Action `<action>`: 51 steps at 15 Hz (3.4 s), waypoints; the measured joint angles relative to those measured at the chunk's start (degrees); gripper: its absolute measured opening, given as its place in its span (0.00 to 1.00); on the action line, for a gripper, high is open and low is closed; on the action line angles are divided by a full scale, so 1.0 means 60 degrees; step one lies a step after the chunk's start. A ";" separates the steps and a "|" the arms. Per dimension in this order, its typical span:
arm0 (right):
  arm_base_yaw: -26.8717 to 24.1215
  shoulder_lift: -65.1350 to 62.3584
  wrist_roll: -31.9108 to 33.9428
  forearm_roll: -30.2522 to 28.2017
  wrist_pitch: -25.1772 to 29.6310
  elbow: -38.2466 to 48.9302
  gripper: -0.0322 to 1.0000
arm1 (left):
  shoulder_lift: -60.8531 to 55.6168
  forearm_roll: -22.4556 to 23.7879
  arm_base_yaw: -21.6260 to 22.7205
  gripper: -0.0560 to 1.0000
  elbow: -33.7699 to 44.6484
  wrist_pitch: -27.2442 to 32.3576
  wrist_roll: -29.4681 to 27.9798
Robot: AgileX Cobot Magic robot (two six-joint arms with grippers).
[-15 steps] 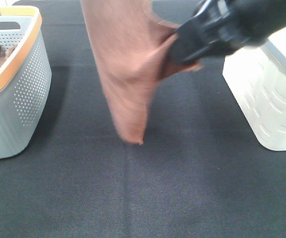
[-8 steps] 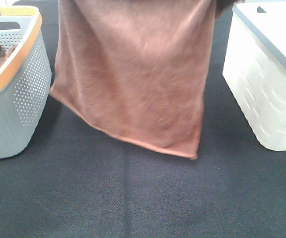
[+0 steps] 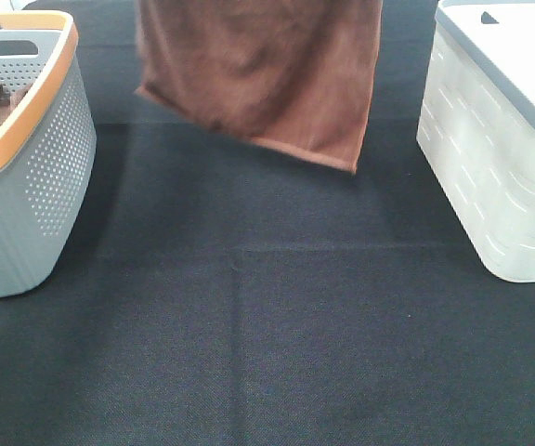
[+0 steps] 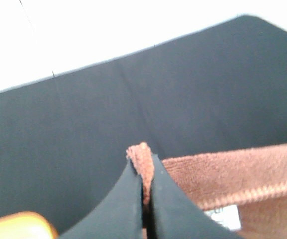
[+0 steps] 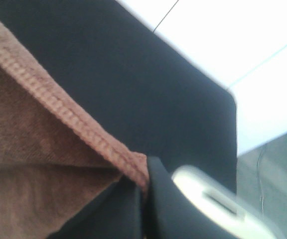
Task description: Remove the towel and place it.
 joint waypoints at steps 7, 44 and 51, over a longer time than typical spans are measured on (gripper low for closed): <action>-0.1060 0.1356 0.0029 0.2225 -0.0697 -0.0115 0.03 | 0.1356 -0.0334 0.0038 0.05 0.0000 0.0955 -0.0029; -0.1070 0.1518 -0.2263 0.8489 0.5281 0.4097 0.77 | 0.1528 -0.2664 -0.1528 0.73 0.2798 0.8575 0.0583; -0.1070 0.0392 -0.2273 0.8785 0.5644 0.4097 0.78 | 0.1165 -0.2683 -0.1528 0.74 0.2120 0.8585 0.0611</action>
